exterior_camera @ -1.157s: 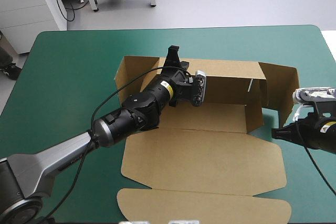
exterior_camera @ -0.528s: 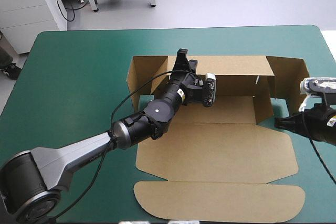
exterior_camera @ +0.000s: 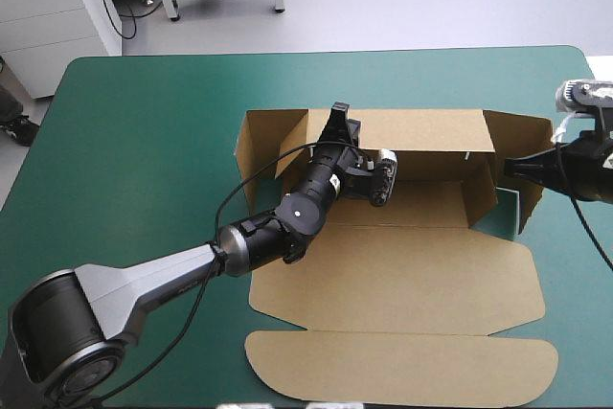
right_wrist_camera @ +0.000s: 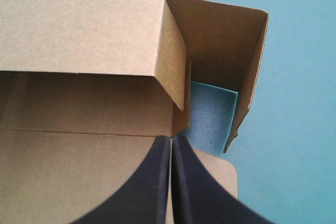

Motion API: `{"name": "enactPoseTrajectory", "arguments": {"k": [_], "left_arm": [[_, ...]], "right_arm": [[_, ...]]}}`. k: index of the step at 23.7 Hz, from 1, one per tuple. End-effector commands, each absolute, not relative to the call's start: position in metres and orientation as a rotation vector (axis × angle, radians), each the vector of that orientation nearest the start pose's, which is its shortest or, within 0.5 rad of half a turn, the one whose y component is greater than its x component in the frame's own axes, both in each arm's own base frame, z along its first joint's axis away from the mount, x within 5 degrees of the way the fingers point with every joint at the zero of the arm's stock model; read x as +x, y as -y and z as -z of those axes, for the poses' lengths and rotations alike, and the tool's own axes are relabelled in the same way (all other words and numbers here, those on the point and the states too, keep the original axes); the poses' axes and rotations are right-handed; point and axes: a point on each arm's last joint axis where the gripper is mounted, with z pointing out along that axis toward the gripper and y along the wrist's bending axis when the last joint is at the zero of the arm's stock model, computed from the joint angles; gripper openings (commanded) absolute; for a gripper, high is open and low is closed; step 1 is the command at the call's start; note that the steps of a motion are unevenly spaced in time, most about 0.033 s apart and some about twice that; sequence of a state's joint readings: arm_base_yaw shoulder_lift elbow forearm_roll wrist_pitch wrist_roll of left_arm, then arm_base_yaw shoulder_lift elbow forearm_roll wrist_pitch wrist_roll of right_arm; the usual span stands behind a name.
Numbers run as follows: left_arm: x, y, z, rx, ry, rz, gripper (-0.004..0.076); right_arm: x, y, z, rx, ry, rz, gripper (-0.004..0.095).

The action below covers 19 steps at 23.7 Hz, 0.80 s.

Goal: Fold the box

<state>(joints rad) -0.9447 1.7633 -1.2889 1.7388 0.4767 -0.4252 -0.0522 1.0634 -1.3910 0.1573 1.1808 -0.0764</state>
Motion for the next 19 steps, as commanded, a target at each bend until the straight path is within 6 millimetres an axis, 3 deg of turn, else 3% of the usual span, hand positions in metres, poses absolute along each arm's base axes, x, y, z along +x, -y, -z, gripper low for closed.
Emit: {"name": "enactPoseTrajectory", "arguments": {"k": [1, 9, 12, 15, 17, 19], "left_arm": [[0.270, 0.304, -0.316, 1.491, -1.056, -0.721, -0.0008], [0.270, 0.304, -0.316, 1.492, -1.055, -0.720, -0.0008], [0.270, 0.304, -0.316, 1.492, -1.055, -0.720, -0.0008], [0.270, 0.304, -0.316, 1.492, -1.055, -0.720, -0.0008], [0.270, 0.304, -0.316, 1.494, -1.054, -0.717, -0.0008], [0.270, 0.304, -0.316, 1.494, -1.054, -0.717, -0.0008]], "right_arm": [[0.191, -0.001, -0.460, -0.023, -2.248, -0.119, -0.0005], [0.231, 0.005, -0.477, -0.031, -2.251, -0.052, 0.0031], [0.237, 0.005, -0.486, -0.067, -2.282, -0.042, 0.0149], [0.232, 0.004, -0.509, -0.028, -2.226, -0.067, 0.0390], [0.230, 0.005, -0.516, -0.031, -2.201, -0.051, 0.0471], [0.228, 0.007, -0.517, -0.014, -2.198, -0.026, 0.0491]]}}
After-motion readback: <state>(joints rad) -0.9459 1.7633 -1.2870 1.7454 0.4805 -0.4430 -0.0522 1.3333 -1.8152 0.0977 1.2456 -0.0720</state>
